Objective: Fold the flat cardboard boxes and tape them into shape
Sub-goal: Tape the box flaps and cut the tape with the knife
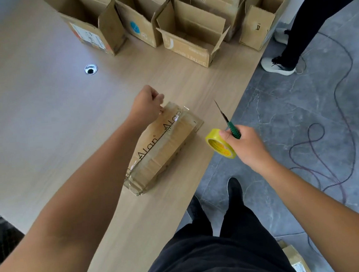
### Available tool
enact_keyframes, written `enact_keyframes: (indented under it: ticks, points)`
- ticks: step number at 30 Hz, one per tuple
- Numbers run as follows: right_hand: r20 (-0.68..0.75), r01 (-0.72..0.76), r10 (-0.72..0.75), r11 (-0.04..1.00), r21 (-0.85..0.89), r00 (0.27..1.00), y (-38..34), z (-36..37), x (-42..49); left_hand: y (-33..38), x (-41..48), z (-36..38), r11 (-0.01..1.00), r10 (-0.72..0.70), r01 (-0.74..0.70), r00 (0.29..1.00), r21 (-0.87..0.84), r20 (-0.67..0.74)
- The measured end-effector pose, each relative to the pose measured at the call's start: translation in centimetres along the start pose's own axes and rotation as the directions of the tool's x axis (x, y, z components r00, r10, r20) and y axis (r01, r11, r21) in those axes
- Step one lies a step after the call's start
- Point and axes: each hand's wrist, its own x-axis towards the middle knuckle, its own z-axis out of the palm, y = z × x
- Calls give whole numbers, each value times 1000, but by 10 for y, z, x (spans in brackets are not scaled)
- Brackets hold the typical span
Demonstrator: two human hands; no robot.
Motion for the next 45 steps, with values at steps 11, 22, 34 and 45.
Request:
enact_keyframes:
  ticks: [11,22,34,45]
  points:
    - [-33,-82,81,996,-35,996,4,37,9,-24,18,20,977,-161,154,986,149,36]
    - [50,-185,186,982,-23,981,2,51,9,-29,8,36,910,-389,403,912,-103,130]
    - [342,-282,230,953,111,911,36,14,-4,2,-162,90,964,-51,-41,942,-264,-332]
    - [696,-256,156,966,41,701,46,-21,33,15,-172,193,576,-652,468,758,-670,-32]
